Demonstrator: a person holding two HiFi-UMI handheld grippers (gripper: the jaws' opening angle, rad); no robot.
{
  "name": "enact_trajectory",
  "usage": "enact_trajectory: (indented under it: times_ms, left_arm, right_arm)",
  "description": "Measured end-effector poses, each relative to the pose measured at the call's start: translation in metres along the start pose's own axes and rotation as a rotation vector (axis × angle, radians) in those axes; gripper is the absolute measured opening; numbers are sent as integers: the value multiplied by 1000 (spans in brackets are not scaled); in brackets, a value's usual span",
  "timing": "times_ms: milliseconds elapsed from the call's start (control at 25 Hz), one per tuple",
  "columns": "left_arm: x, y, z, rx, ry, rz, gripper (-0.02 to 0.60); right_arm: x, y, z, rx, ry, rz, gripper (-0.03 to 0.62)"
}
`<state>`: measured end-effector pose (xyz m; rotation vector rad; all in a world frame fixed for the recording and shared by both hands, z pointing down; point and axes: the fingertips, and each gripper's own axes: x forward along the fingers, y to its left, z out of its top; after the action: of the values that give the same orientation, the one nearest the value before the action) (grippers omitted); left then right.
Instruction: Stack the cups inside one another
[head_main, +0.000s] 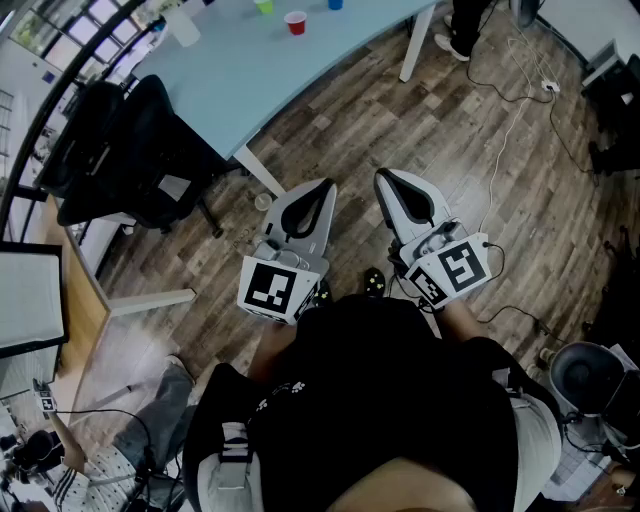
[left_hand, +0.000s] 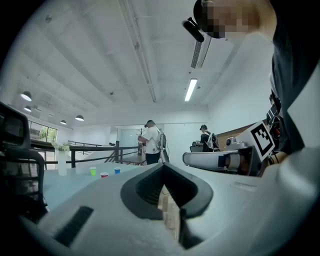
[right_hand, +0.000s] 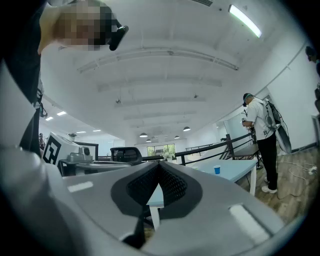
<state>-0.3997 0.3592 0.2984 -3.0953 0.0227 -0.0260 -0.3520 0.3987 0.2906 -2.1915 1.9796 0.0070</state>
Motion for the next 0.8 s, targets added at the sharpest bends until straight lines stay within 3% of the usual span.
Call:
enact_trajectory:
  times_ms: [400, 800]
  left_arm:
    - [9, -6, -2, -5, 5, 18, -11]
    - [15, -11, -9, -21, 24, 94, -11]
  right_arm:
    - [-7, -12, 3, 24, -19, 16, 11]
    - [-12, -31, 1, 57, -19, 60, 11]
